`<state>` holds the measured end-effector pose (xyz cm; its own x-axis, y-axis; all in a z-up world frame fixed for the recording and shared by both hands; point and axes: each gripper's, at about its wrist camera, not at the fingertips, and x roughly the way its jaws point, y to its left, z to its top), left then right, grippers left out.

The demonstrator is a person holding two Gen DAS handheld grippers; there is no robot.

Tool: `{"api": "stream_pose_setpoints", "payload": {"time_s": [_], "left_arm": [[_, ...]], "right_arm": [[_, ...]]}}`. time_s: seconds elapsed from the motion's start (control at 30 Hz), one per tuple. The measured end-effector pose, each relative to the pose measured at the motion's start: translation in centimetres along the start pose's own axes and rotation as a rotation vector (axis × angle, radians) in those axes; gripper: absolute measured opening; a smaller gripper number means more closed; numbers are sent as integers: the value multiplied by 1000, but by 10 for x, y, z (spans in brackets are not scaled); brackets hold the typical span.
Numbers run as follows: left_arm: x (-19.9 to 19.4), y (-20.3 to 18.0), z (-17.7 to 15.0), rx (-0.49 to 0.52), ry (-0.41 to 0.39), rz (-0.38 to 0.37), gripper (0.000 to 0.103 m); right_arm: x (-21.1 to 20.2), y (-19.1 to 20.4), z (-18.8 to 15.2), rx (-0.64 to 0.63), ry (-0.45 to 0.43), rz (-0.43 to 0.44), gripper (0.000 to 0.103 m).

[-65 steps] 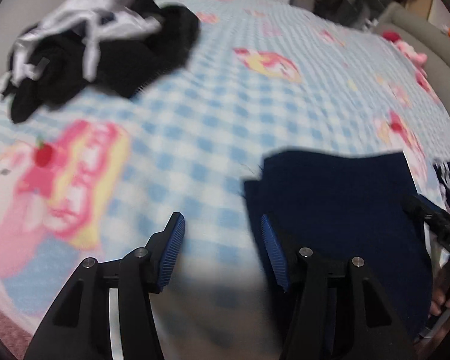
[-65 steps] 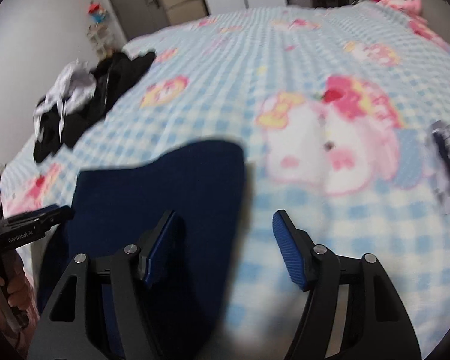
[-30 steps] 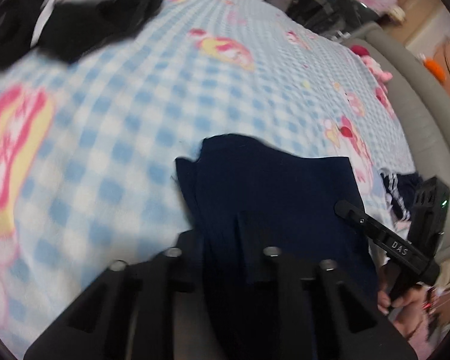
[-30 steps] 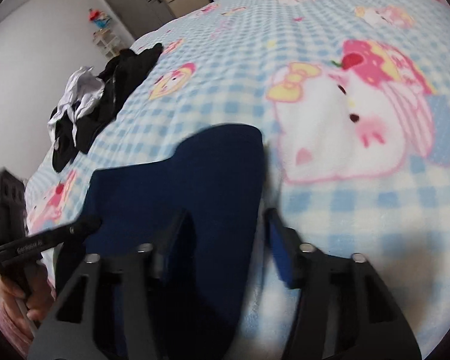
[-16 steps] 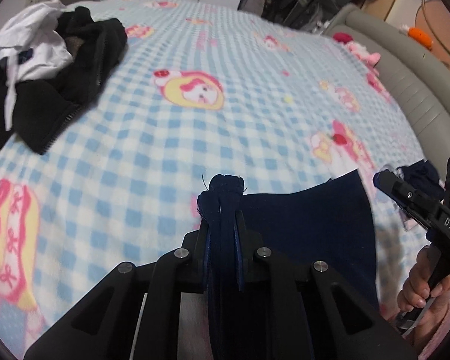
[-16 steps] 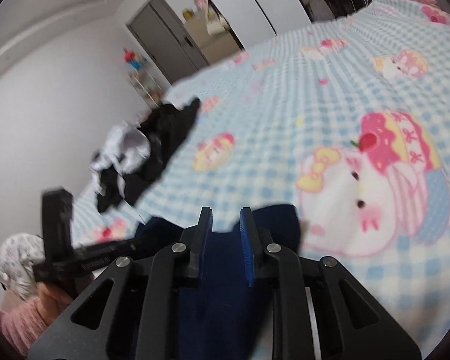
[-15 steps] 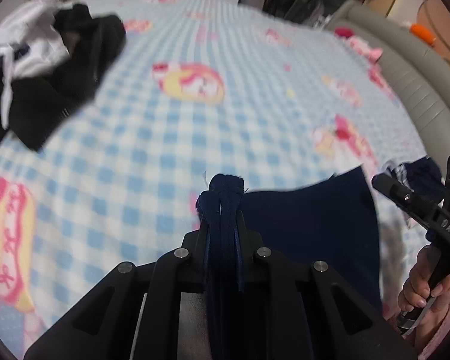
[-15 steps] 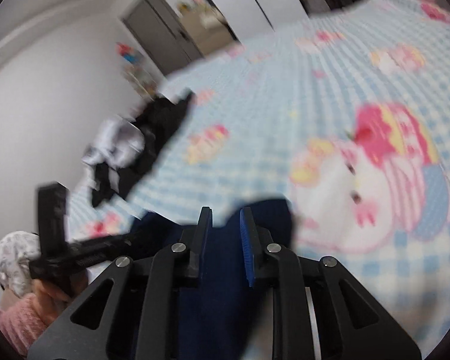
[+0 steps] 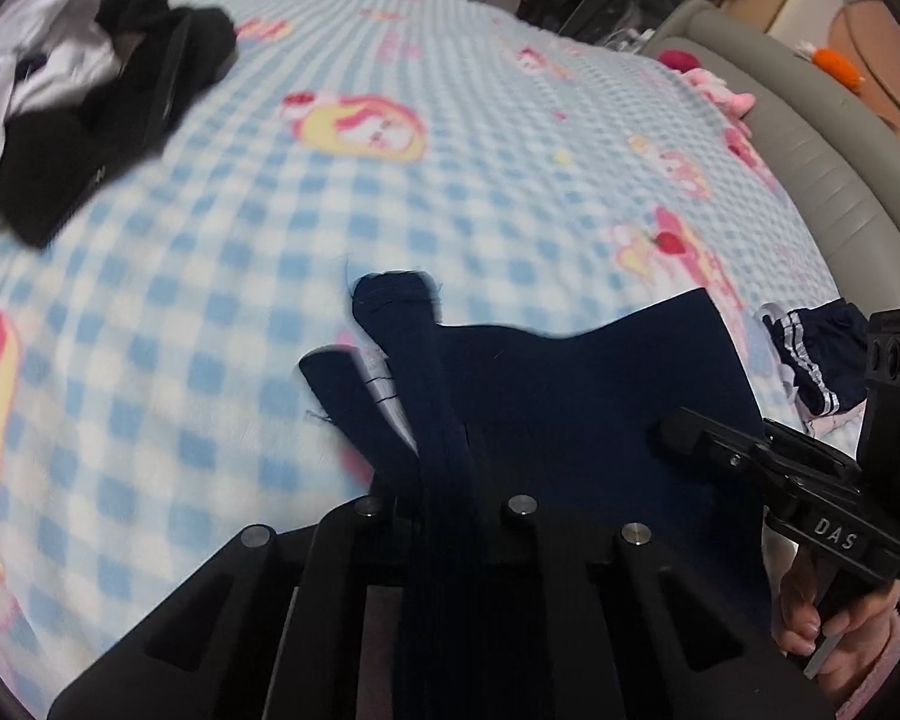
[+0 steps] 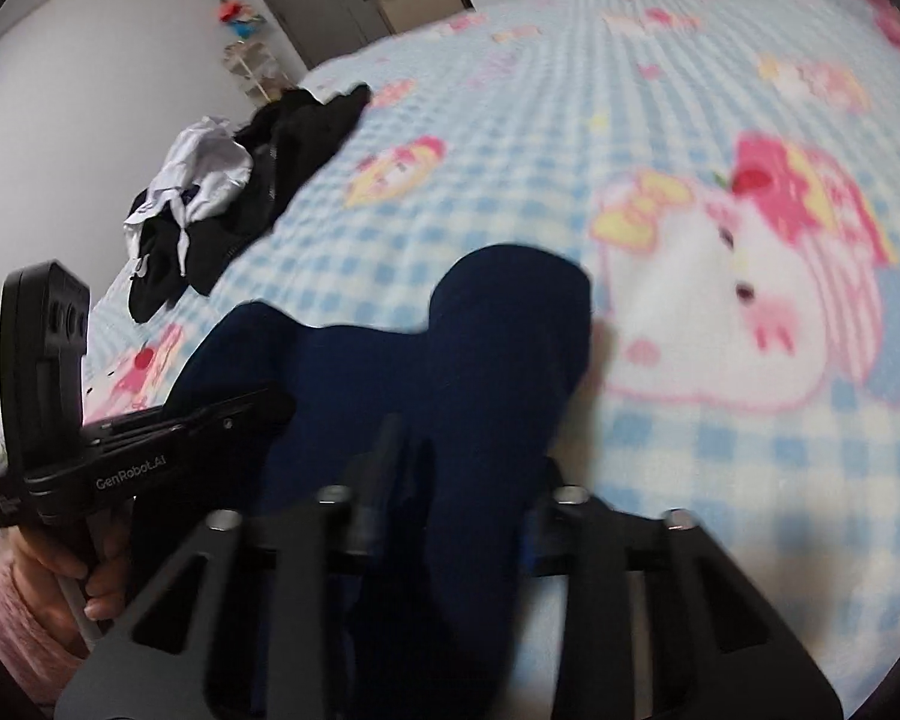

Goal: Fold clothes

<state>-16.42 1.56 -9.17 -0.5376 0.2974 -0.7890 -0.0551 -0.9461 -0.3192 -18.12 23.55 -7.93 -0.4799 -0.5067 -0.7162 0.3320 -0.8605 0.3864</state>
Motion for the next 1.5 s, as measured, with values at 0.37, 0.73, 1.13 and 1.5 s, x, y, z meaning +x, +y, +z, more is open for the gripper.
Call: {"api": "stream_pose_setpoints", "payload": {"time_s": [0.37, 0.73, 1.13, 1.5], "left_arm": [[18, -3, 30, 11, 20, 19, 13], [-31, 26, -6, -45, -26, 56, 43], [-44, 11, -58, 41, 26, 40, 43], [-69, 21, -61, -5, -26, 8, 44]], "right_arm": [[-12, -7, 12, 2, -125, -57, 21], [-55, -35, -5, 189, -167, -128, 71], [-50, 27, -77, 69, 22, -142, 71], [-65, 25, -96, 19, 2, -225, 72]]}}
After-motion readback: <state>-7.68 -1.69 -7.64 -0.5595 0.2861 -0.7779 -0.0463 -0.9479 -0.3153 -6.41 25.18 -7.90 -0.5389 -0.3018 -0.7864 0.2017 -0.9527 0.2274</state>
